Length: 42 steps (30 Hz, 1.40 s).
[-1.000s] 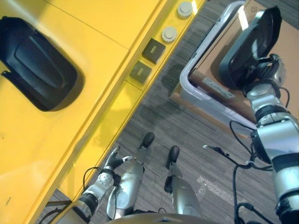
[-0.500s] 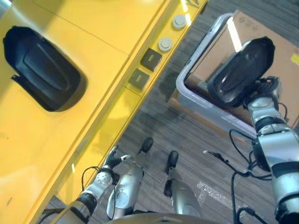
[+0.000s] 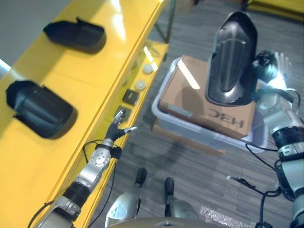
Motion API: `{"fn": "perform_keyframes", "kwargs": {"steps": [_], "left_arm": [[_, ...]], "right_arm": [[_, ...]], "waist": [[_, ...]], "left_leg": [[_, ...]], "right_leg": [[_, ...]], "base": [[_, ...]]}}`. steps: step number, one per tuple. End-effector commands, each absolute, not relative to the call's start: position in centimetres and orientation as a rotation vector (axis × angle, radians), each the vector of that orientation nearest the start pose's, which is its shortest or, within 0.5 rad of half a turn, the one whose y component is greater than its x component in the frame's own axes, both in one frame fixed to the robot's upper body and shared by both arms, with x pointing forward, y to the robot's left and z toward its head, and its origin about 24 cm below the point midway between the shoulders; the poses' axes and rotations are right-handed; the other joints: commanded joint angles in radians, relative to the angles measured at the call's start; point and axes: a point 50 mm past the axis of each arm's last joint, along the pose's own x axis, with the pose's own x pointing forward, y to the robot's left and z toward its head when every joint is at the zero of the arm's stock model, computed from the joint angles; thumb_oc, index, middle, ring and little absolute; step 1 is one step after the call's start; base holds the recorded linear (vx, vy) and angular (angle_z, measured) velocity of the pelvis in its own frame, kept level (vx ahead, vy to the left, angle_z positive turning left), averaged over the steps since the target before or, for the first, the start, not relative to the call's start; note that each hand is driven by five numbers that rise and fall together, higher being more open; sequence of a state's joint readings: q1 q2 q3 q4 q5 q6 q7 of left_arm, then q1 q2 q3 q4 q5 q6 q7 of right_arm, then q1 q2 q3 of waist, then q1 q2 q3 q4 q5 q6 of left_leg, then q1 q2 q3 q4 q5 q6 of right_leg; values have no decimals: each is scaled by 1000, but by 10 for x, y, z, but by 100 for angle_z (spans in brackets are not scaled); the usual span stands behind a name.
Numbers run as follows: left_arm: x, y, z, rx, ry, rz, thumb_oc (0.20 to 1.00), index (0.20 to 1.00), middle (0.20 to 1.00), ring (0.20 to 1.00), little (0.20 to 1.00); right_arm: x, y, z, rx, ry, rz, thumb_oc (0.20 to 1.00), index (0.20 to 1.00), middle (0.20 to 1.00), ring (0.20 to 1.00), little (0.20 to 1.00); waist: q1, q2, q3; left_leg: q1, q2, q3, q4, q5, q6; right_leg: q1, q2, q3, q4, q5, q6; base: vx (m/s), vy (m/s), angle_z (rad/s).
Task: Move parts from the plastic box to the shelf.
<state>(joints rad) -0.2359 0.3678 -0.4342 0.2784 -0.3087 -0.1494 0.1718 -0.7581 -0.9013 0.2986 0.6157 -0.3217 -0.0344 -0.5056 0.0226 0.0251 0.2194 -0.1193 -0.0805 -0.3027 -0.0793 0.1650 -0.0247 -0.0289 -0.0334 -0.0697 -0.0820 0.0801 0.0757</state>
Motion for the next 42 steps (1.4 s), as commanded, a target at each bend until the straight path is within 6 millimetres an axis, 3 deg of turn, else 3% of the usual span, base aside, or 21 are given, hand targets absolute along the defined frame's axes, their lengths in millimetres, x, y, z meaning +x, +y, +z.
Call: {"fn": "perform_keyframes", "kwargs": {"steps": [1,4,11,19,24,26,32,36,42], "left_arm": [[285,124,34,-76,30,-224,1000,1000,1000,1000,1000],[283,108,39,-296,56,-280,1000,1000,1000,1000,1000],[278,91,47,-443,84,-395,1000,1000,1000,1000,1000],[278,86,62,-488,51,-469,1000,1000,1000,1000,1000],[278,86,71,-438,12,-499,1000,1000,1000,1000,1000],[278,85,73,-420,2,-511,1000,1000,1000,1000,1000],[279,85,71,-407,10,-493,1000,1000,1000,1000,1000],[282,92,64,-324,17,-430,1000,1000,1000,1000,1000],[284,93,57,-361,49,-377,1000,1000,1000,1000,1000]], "right_arm": [[337,-307,244,-1381,-499,-595,200,200,200,200,200],[331,-290,248,-1437,-589,-544,200,200,200,200,200],[323,-256,241,-1486,-710,-396,200,200,200,200,200],[318,-224,233,-1498,-795,-253,200,200,200,200,200],[319,-209,229,-1493,-818,-174,200,200,200,200,200],[320,-194,229,-1489,-851,-108,200,200,200,200,200],[319,-165,232,-1466,-934,-13,200,200,200,200,200],[309,-128,240,-1403,-1070,81,200,200,200,200,200],[298,-109,244,-1313,-1140,134,200,200,200,200,200]], "waist": [[-1,-56,-118],[-16,-57,-151],[-31,-51,-207],[-29,-41,-240],[-22,-39,-243],[-18,-41,-244],[-11,-43,-246],[-3,-43,-244],[-4,-40,-242]], "left_leg": [[55,62,43,13,-137,-27],[88,76,59,15,-147,-28],[170,100,84,14,-173,-27],[207,105,86,8,-179,-27],[213,103,81,10,-181,-27],[219,100,77,11,-181,-28],[222,100,72,13,-183,-27],[221,96,74,21,-187,-22],[216,95,75,24,-186,-21]], "right_leg": [[-4,-50,26,20,-72,51],[16,-43,42,34,-85,49],[93,-32,67,32,-105,40],[143,-33,55,22,-115,37],[155,-34,49,22,-120,35],[164,-34,45,21,-120,34],[173,-35,40,20,-121,33],[172,-37,47,19,-117,31],[167,-37,47,22,-117,30]], "base": [[16,-48,-21],[34,-52,-14],[45,-39,-23],[5,-8,-1],[2,1,4],[9,0,5],[2,-1,1],[0,0,0],[0,0,0]]}}
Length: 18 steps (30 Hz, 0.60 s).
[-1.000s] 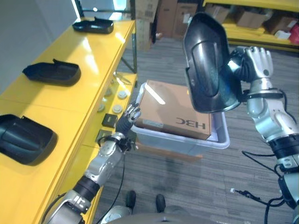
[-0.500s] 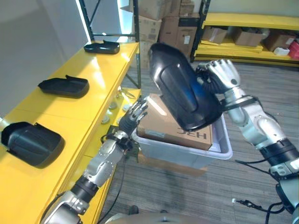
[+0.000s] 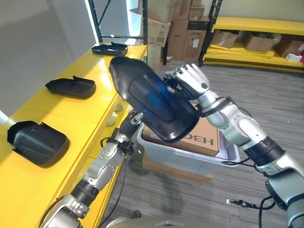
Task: Move parts from the plastic box to the shelf.
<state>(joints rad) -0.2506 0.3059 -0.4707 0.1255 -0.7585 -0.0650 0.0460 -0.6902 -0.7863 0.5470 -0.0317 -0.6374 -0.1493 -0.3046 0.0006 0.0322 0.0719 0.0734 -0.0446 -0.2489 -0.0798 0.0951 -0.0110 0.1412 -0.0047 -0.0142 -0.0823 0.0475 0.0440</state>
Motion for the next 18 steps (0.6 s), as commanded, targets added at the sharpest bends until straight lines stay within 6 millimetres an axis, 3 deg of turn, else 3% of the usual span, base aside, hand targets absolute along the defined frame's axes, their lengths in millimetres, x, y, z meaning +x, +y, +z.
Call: {"fn": "perform_keyframes", "kwargs": {"steps": [1,3,18], "left_arm": [[284,93,57,-361,49,-377,1000,1000,1000,1000,1000],[287,90,63,-381,26,-380,1000,1000,1000,1000,1000],[294,86,84,-347,-65,-395,1000,1000,1000,1000,1000]], "right_arm": [[298,-109,244,-1313,-1140,135,200,200,200,200,200],[293,-95,236,-1276,-1150,236,200,200,200,200,200],[269,-62,214,-1229,-1163,591,200,200,200,200,200]], "waist": [[18,-47,-95],[19,-48,-94],[21,-53,-89]], "left_leg": [[23,59,21,25,-116,-35],[19,57,19,25,-116,-34],[6,52,16,34,-116,-34]], "right_leg": [[-3,-65,-9,22,-84,61],[-7,-66,-8,20,-82,62],[-15,-72,-14,22,-79,64]], "base": [[0,0,0],[0,0,0],[0,0,0]]}}
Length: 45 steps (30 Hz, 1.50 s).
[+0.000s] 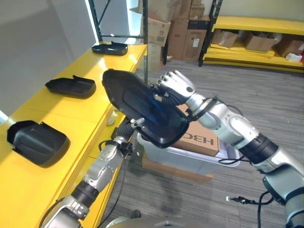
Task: Move parts from the plastic box to the shelf.
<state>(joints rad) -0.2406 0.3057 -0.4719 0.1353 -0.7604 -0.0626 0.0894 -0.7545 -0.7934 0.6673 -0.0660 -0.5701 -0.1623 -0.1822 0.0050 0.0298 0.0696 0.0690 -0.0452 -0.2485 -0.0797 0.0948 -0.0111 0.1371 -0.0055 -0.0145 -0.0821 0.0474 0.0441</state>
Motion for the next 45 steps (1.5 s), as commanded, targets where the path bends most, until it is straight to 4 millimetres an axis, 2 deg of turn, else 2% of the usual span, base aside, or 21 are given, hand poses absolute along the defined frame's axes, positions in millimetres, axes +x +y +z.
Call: {"fn": "perform_keyframes", "kwargs": {"steps": [1,6,7,8,16,18,22,24,25,26,28,29,30,32,33,35,37,38,41,43,45], "left_arm": [[295,86,86,-348,-71,-397,1000,1000,1000,1000,1000],[295,83,91,-364,-90,-396,1000,1000,1000,1000,1000],[296,82,91,-374,-92,-387,570,570,570,570,570],[296,82,92,-377,-96,-380,200,200,200,200,200],[299,90,95,-443,-135,-238,200,200,200,200,200],[298,98,95,-458,-151,-165,200,200,200,200,200],[298,108,94,-405,-176,-74,200,200,200,200,200],[297,118,96,-258,-225,-14,200,200,200,200,200],[296,125,105,-25,-312,5,200,200,200,200,200],[293,134,114,106,-393,50,200,200,200,200,200],[289,147,123,218,-467,124,200,200,200,200,200],[288,150,124,228,-484,145,200,200,200,200,200],[288,153,128,287,-517,149,200,200,200,200,200],[285,159,131,372,-551,166,200,200,200,200,200],[285,158,131,372,-551,165,200,200,200,200,200],[278,168,134,470,-586,184,200,200,200,200,200],[274,175,136,544,-607,195,200,200,200,200,200],[271,177,136,548,-615,201,200,200,200,200,200],[265,187,139,679,-643,216,200,200,200,200,200],[263,191,146,788,-687,224,200,200,200,200,200],[259,191,156,840,-740,220,200,200,200,200,200]], "right_arm": [[265,-58,213,-1220,-1171,621,200,200,200,200,200],[255,-47,207,-1162,-1172,710,200,200,200,200,200],[252,-42,203,-1132,-1164,744,200,200,200,200,200],[250,-41,202,-1128,-1166,751,200,200,200,200,200],[245,-38,189,-951,-1077,737,200,200,200,200,200],[238,-44,180,-815,-1005,732,200,200,200,200,200],[231,-56,164,-698,-901,701,200,200,200,200,200],[226,-64,154,-656,-851,674,200,200,200,200,200],[224,-70,154,-674,-865,639,200,200,200,200,200],[223,-76,151,-691,-862,617,200,200,200,200,200],[221,-86,147,-695,-843,574,200,200,200,200,200],[221,-89,146,-693,-835,560,580,580,580,580,580],[221,-95,145,-695,-821,532,1000,1000,1000,1000,1000],[223,-108,141,-666,-779,459,1000,1000,1000,1000,1000],[223,-109,141,-666,-778,458,1000,1000,1000,1000,1000],[229,-134,129,-578,-655,312,1000,1000,1000,1000,1000],[232,-157,116,-564,-569,182,1000,1000,1000,1000,1000],[231,-162,111,-560,-541,156,1000,1000,1000,1000,1000],[228,-195,83,-580,-386,-9,1000,1000,1000,1000,1000],[222,-215,53,-579,-229,-97,1000,1000,1000,1000,1000],[214,-225,26,-599,-101,-128,1000,1000,1000,1000,1000]], "waist": [[17,-50,-86],[17,-51,-86],[18,-53,-86],[18,-53,-86],[16,-56,-80],[10,-55,-76],[-1,-55,-74],[-8,-55,-73],[-11,-56,-71],[-14,-58,-75],[-18,-57,-78],[-19,-57,-80],[-22,-57,-83],[-26,-56,-86],[-24,-57,-86],[-29,-57,-90],[-33,-55,-89],[-32,-56,-88],[-37,-56,-70],[-39,-59,-46],[-38,-61,-20]], "left_leg": [[10,52,16,34,-116,-34],[10,52,15,35,-117,-33],[10,52,15,36,-116,-33],[10,53,15,35,-116,-34],[8,49,19,37,-115,-32],[6,49,19,38,-114,-31],[5,47,21,39,-114,-30],[7,47,23,39,-116,-30],[8,47,26,41,-116,-30],[4,46,28,40,-116,-30],[11,47,36,40,-123,-31],[12,47,39,41,-124,-30],[13,46,41,41,-126,-29],[14,44,47,41,-128,-25],[14,44,47,42,-128,-25],[15,37,57,45,-134,-16],[16,32,62,46,-139,-6],[16,29,66,47,-141,-2],[9,22,81,58,-145,12],[5,21,86,61,-145,19],[8,25,89,63,-143,28]], "right_leg": [[-11,-71,-13,22,-78,64],[-11,-73,-13,23,-78,64],[-11,-73,-14,24,-78,64],[-10,-73,-15,24,-79,63],[-11,-74,-16,24,-80,61],[-12,-74,-15,25,-80,61],[-16,-75,-14,29,-83,61],[-15,-77,-13,30,-84,62],[-15,-77,-11,32,-84,62],[-19,-78,-10,32,-84,64],[-17,-78,-7,34,-87,66],[-17,-80,-5,35,-86,68],[-19,-81,-3,35,-85,70],[-21,-84,1,38,-85,73],[-21,-84,1,38,-85,73],[-28,-92,8,43,-83,80],[-37,-98,14,51,-82,85],[-44,-101,20,57,-81,87],[-100,-97,44,145,-89,94],[-152,-84,56,232,-97,104],[-212,-74,64,341,-91,120]], "base": [[0,0,0],[0,0,0],[0,0,0],[0,0,0],[0,0,0],[0,0,0],[0,0,0],[-8,7,-3],[-15,19,-5],[2,18,-5],[0,0,0],[-2,33,-2],[-2,36,-5],[-2,39,-7],[-6,53,-6],[-11,74,-8],[-13,73,-8],[-19,73,-12],[-56,79,-15],[-94,66,-17],[-94,48,-8]]}}
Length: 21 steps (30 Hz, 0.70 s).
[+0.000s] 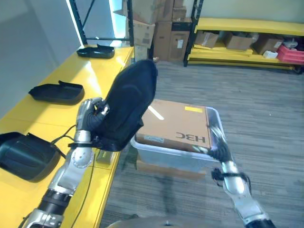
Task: Move parts from the plastic box to the shelf.
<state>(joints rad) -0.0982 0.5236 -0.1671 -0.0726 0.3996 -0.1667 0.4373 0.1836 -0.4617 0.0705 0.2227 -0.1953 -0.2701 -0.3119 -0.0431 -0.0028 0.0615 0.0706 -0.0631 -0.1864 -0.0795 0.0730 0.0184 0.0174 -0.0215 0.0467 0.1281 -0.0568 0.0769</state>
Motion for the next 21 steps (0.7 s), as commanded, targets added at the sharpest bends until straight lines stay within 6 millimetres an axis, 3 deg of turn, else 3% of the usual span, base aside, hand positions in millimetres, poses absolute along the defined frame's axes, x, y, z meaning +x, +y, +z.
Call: {"fn": "perform_keyframes", "kwargs": {"steps": [1,2,3,4,5,6,8,11,12,14,15,17,21], "left_arm": [[257,190,162,835,-771,215,200,200,200,200,200],[258,188,164,828,-785,212,200,200,200,200,200],[262,169,176,733,-847,152,200,200,200,200,200],[265,160,178,693,-859,110,200,200,200,200,200],[265,159,178,691,-859,107,200,200,200,200,200],[267,139,191,600,-918,24,200,200,200,200,200],[262,137,198,521,-945,6,200,200,200,200,200],[255,138,204,388,-952,-3,200,200,200,200,200],[245,137,213,237,-984,-33,200,200,200,200,200],[241,131,218,184,-1003,-88,200,200,200,200,200],[240,128,221,188,-1019,-106,200,200,200,200,200],[237,128,220,172,-1010,-146,200,200,200,200,200],[229,136,221,154,-1008,-173,200,200,200,200,200]], "right_arm": [[201,-234,-4,-616,49,-157,1000,1000,1000,1000,1000],[195,-236,-19,-615,126,-163,1000,1000,1000,1000,1000],[171,-241,-58,-602,336,-169,1000,1000,1000,1000,1000],[159,-243,-68,-604,398,-168,1000,1000,1000,1000,1000],[158,-243,-68,-603,398,-171,1000,1000,1000,1000,1000],[128,-246,-101,-579,613,-136,1000,1000,1000,1000,1000],[116,-243,-118,-579,729,-103,1000,1000,1000,1000,1000],[104,-238,-135,-523,851,-99,1000,1000,1000,1000,1000],[101,-226,-150,-417,971,-103,1000,1000,1000,1000,1000],[106,-224,-154,-438,1015,-69,1000,1000,1000,1000,1000],[121,-223,-152,-533,1002,5,1000,1000,1000,1000,1000],[122,-228,-153,-610,1048,76,1000,1000,1000,1000,1000],[103,-243,-157,-599,1198,31,1000,1000,1000,1000,1000]], "waist": [[7,-29,11],[5,-29,19],[-9,-36,21],[-12,-37,20],[-13,-38,19],[-17,-34,22],[-5,-30,20],[5,-24,22],[35,-16,50],[65,-5,77],[78,6,93],[101,5,91],[132,-6,78]], "left_leg": [[7,44,10,64,-115,0],[5,44,-10,63,-111,-3],[-18,29,-90,68,-103,-16],[-36,23,-122,72,-94,-23],[-38,21,-127,73,-93,-23],[-85,14,-188,87,-73,-49],[-110,20,-217,83,-62,-75],[-143,33,-253,96,-40,-101],[-184,40,-297,136,-15,-131],[-213,28,-326,144,19,-150],[-253,0,-316,140,44,-141],[-253,-3,-236,140,23,-120],[-236,16,-129,222,-39,-103]], "right_leg": [[-138,-43,28,226,19,101],[-157,-33,61,253,21,105],[-126,6,182,212,-25,99],[-108,21,234,190,-41,86],[-106,19,230,187,-40,86],[-76,31,272,150,-75,56],[-51,6,211,84,-89,36],[-28,14,172,48,-92,14],[4,30,102,3,-79,-13],[16,40,52,-13,-80,-26],[15,44,10,-38,-65,-31],[21,30,-40,-64,-57,-28],[42,-23,-159,-121,-30,-29]], "base": [[-84,8,-5],[-21,-94,21],[20,-139,50],[38,-123,128],[-33,-174,179],[-43,-208,185],[-46,-284,130],[-42,-367,146],[-114,-425,87],[-190,-385,95],[-217,-234,120],[-175,-156,144],[-120,-21,139]]}}
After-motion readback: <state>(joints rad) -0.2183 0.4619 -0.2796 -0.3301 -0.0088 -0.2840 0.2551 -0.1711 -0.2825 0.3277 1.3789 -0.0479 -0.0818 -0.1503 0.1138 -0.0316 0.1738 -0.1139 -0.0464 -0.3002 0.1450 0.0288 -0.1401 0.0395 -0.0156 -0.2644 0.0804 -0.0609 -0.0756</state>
